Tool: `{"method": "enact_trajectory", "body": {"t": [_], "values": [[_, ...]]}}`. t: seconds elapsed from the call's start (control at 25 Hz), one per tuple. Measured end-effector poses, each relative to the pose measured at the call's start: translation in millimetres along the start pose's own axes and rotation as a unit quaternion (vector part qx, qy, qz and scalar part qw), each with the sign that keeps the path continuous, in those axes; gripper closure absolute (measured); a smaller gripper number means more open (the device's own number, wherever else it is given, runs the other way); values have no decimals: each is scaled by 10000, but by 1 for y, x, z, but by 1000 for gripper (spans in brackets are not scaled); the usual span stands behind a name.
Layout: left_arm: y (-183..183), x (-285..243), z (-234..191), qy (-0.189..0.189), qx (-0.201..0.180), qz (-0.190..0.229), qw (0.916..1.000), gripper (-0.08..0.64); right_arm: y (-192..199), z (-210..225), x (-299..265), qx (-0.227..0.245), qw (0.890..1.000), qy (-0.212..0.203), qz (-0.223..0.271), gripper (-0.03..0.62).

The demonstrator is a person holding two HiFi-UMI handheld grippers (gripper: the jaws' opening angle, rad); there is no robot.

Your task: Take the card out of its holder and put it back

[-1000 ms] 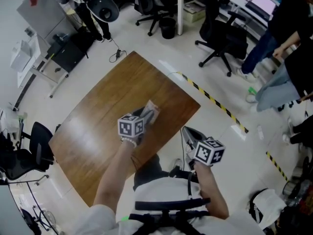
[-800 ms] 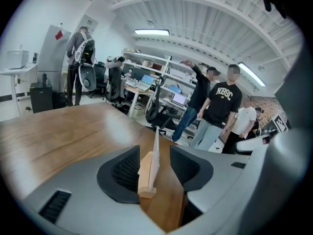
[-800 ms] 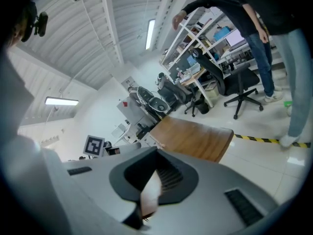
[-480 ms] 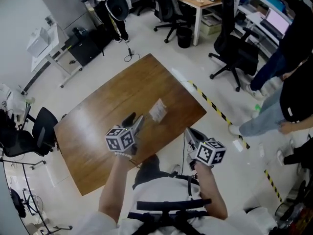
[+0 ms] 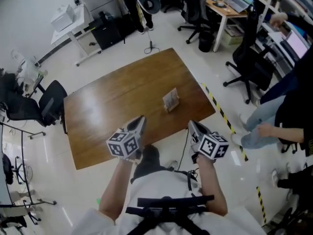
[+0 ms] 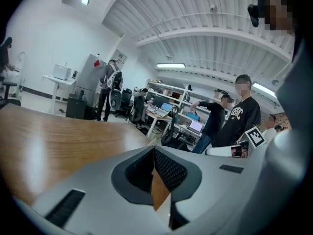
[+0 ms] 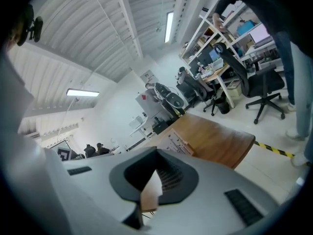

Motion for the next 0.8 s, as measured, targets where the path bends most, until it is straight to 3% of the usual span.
{"method": "enact_trajectory", "body": {"t": [0.24, 0.48, 0.8], "values": [[22, 34, 21, 106, 273, -235, 9993, 558, 12, -28, -9, 123, 9992, -299, -226, 588], [28, 55, 42, 341, 12, -513, 9981, 558, 32, -72, -9, 231, 9986, -393, -262, 588], [25, 81, 46, 358, -545, -652, 9957, 558, 60, -102, 17, 281, 9995, 19, -167, 588]]}}
Point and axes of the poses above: the fingertips, and each gripper's own axes: x backward along the fingers, z to its right, y out of its underside, the point moved 3 cm from there along x, backward along the fingers, and after that the axes turned 8 degrees about x, right-handed, at the moved point
